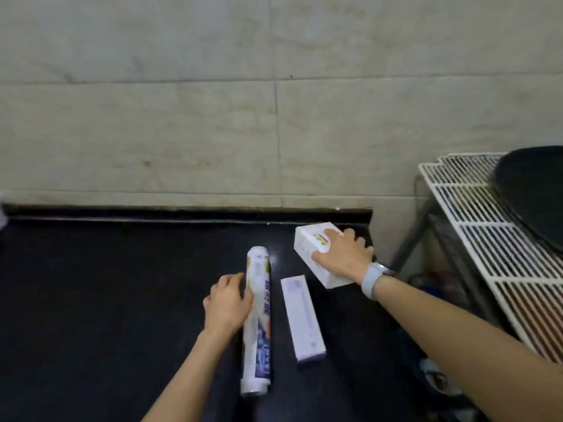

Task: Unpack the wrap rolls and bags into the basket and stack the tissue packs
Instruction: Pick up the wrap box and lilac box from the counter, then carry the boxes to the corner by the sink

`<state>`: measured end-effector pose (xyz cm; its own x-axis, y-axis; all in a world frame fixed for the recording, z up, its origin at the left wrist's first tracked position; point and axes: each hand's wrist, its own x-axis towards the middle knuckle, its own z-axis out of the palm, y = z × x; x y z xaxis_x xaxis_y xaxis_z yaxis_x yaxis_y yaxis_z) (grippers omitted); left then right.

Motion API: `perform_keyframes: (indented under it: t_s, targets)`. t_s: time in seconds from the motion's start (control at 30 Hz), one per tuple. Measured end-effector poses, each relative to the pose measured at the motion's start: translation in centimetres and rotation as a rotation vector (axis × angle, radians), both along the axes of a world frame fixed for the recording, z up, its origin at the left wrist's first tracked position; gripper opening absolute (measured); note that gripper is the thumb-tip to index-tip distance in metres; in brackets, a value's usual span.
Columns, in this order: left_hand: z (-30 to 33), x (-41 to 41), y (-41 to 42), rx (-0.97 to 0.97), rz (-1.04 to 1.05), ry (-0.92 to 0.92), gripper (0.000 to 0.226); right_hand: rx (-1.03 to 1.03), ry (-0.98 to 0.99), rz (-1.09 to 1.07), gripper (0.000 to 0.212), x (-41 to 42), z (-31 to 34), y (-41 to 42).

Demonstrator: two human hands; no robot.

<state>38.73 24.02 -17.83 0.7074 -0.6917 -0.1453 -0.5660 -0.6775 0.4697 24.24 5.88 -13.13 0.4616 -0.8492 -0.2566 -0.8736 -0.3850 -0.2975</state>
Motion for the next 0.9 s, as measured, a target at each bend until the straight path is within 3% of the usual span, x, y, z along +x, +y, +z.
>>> perform_keyframes:
  t_s: [0.13,0.27,0.4,0.5,0.6,0.73,0.8,0.9]
  targets:
    - [-5.2,3.7,4.9,0.197,0.054,0.064,0.052,-0.092,0.171,-0.168,0.069,-0.4,-7.0,2.2]
    - [-8.8,4.6,6.7,0.35,-0.015,0.146,0.057,-0.144,0.156,-0.145,0.07,-1.2,-9.7,3.5]
    - [-10.6,3.9,6.8,0.396,-0.052,0.109,0.064,-0.13,0.184,-0.08,0.064,-0.9,-9.6,3.7]
    - [-11.2,3.7,7.0,0.367,-0.04,0.094,0.064,-0.246,0.004,0.059,0.051,-0.5,-8.8,5.1]
    - [-10.5,3.5,6.8,0.317,-0.002,0.088,0.06,-0.175,-0.213,0.172,0.045,-0.5,-8.9,8.8]
    - [-8.6,1.0,5.8,0.01,0.103,0.14,0.045,-0.049,-0.103,0.176,0.066,-0.6,-10.8,13.1]
    - [-7.9,-1.5,5.4,-0.103,0.068,0.237,0.053,-0.024,-0.076,0.117,0.076,-1.0,-11.6,14.0]
    - [-7.6,-4.6,4.6,-0.044,0.005,0.297,0.078,0.034,-0.126,0.036,0.078,-2.1,-11.8,14.2]
